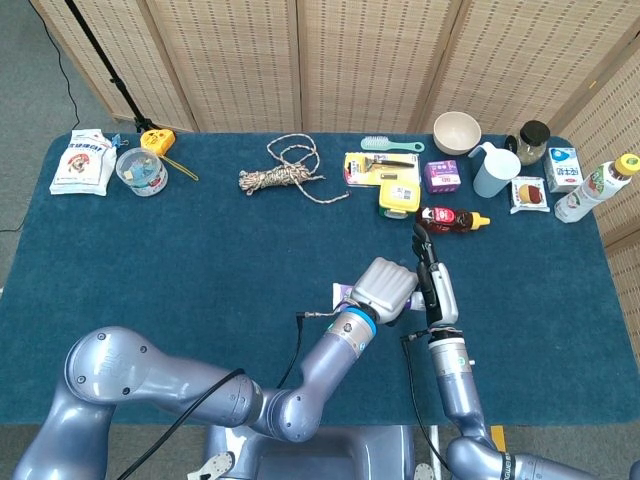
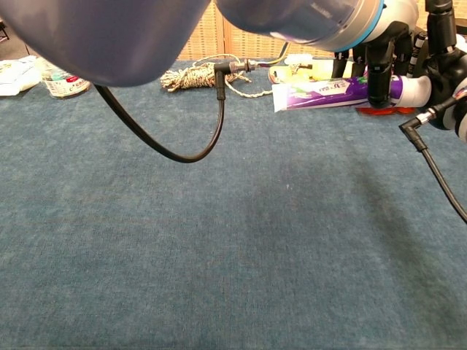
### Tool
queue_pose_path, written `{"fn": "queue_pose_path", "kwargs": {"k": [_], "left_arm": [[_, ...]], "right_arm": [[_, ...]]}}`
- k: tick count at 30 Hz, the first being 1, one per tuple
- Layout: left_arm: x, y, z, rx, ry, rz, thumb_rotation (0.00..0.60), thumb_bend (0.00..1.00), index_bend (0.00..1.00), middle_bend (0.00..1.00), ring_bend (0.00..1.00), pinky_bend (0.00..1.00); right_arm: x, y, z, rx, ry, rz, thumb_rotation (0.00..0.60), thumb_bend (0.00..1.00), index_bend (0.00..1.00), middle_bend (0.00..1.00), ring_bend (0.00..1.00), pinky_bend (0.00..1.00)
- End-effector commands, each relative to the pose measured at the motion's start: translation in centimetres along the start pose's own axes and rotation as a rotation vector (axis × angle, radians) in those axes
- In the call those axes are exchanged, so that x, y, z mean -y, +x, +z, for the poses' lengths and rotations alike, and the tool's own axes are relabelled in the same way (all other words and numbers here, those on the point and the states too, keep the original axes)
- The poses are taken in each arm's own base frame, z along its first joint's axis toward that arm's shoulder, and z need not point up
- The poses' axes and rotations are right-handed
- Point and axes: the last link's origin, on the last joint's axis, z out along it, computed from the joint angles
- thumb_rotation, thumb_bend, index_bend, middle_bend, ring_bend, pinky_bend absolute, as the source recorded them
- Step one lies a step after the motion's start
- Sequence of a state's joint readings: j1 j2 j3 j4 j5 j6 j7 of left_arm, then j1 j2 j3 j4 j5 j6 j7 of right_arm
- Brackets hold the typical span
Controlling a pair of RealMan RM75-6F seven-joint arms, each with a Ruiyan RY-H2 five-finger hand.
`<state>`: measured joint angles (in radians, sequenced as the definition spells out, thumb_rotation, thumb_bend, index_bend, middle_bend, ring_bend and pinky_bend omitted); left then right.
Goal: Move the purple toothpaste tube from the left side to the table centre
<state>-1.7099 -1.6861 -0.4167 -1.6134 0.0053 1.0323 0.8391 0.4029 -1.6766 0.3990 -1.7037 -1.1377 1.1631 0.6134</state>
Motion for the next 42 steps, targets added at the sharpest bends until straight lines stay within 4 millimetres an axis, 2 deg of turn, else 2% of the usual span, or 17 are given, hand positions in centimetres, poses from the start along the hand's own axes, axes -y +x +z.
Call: {"fn": "queue_pose_path", "kwargs": {"k": [1,8,23,33,42], "left_arm": [[-0.1,0.0,0.0,-0.003,0.000,0.002,0.600,0.78,0.51,0.43,0.51,0.54],[0.2,0.1,-0.2,-0.007,0.002,0.001,0.600,0.78,0.51,0.43,0.51,0.54],[2.6,0.3,-2.6,-0.025,-0.018,0.018,0.600,0.77,0.49,0.43,0.50,0.54],[5.5,-2.1,-3.7,0.014,0.005,0.032,0.600,0.77,0.48,0.43,0.47,0.54],[7.9,-4.8,-3.9,0.085,0.049,0.042,0.600,0.76,0.35,0.32,0.35,0.53]], "right_arm": [[0.0,0.0,0.0,0.000,0.001,-0.001,0.069,0.00,0.00,0.00,0.00,0.00],[0.0,0.4,0.1,-0.017,0.001,0.007,0.068,0.00,0.00,0.00,0.00,0.00],[0.5,2.4,0.0,-0.049,0.018,-0.011,0.072,0.00,0.00,0.00,0.00,0.00],[1.0,4.8,-0.1,-0.091,0.030,-0.047,0.072,0.00,0.00,0.00,0.00,0.00],[1.3,6.1,-0.3,-0.115,0.040,-0.073,0.073,0.00,0.00,0.00,0.00,0.00]]}}
